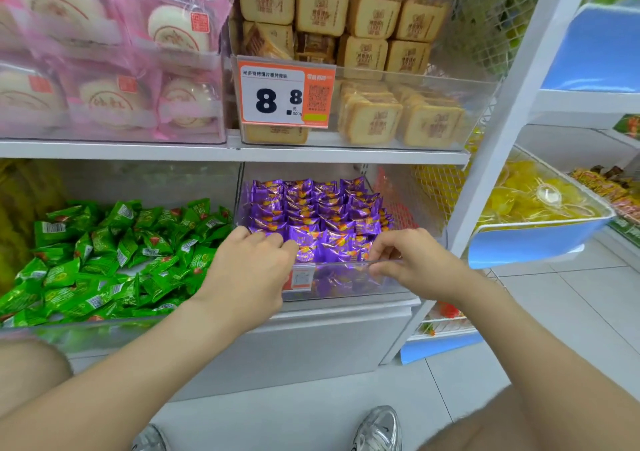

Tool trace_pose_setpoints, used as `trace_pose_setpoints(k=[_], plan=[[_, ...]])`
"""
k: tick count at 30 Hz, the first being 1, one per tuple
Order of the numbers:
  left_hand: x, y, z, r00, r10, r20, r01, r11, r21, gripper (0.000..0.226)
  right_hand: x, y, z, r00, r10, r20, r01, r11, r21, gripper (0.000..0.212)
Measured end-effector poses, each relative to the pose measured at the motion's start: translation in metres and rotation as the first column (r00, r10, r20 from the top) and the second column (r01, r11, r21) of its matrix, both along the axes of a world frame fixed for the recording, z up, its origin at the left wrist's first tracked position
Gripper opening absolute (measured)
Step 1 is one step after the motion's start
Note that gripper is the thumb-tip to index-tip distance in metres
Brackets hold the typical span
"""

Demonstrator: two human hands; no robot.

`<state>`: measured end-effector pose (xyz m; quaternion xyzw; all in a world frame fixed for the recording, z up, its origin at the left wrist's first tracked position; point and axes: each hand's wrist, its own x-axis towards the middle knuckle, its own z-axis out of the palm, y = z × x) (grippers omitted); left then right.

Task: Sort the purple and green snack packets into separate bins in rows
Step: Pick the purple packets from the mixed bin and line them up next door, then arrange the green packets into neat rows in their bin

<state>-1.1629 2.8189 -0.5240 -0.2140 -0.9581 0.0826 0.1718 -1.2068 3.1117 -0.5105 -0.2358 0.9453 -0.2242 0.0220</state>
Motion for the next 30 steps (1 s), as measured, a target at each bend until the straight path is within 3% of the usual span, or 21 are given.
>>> trace_pose_setpoints(k=[7, 11, 13, 15, 17, 19, 23, 27, 30], plan=[[-0.004, 0.014, -0.010, 0.999, 0.038, 0.008, -0.038, 0.999, -0.021, 0.047, -0.013, 0.003, -0.013, 1.000, -0.021, -0.002, 0.021, 0.995, 0.095, 0.015], [0.003, 0.007, -0.006, 0.999, -0.040, -0.034, 0.039, 0.999, -0.022, 0.034, -0.006, -0.012, 0.001, 0.998, -0.008, -0.058, 0.018, 0.983, 0.180, 0.022], [0.013, -0.002, 0.005, 0.991, -0.086, -0.099, 0.096, 0.991, 0.098, 0.023, 0.003, -0.037, 0.014, 0.986, 0.051, -0.159, -0.030, 0.991, 0.133, 0.033], [0.029, -0.019, 0.021, 0.986, -0.067, -0.152, 0.106, 0.960, 0.261, 0.019, 0.014, -0.076, 0.026, 0.964, 0.125, -0.233, -0.126, 0.992, 0.014, 0.023], [0.045, -0.046, 0.032, 0.990, 0.033, -0.137, 0.019, 0.933, 0.360, 0.014, 0.022, -0.119, 0.032, 0.935, 0.195, -0.295, -0.220, 0.974, -0.056, 0.013], [0.052, -0.088, 0.032, 0.987, 0.163, 0.003, -0.151, 0.909, 0.389, 0.012, 0.033, -0.160, 0.034, 0.903, 0.256, -0.345, -0.303, 0.949, -0.089, 0.011], [0.053, -0.171, 0.031, 0.830, 0.342, 0.440, -0.462, 0.864, 0.201, 0.019, 0.047, -0.225, 0.024, 0.811, 0.469, -0.349, -0.495, 0.869, 0.017, 0.015], [0.046, -0.212, 0.027, 0.648, 0.530, 0.548, -0.549, 0.823, -0.145, 0.028, 0.045, -0.276, 0.009, 0.772, 0.618, -0.152, -0.583, 0.782, 0.220, 0.031], [0.046, -0.231, 0.018, 0.553, 0.556, 0.620, -0.583, 0.790, -0.188, 0.035, 0.043, -0.300, 0.003, 0.756, 0.646, -0.105, -0.590, 0.742, 0.318, 0.027]])
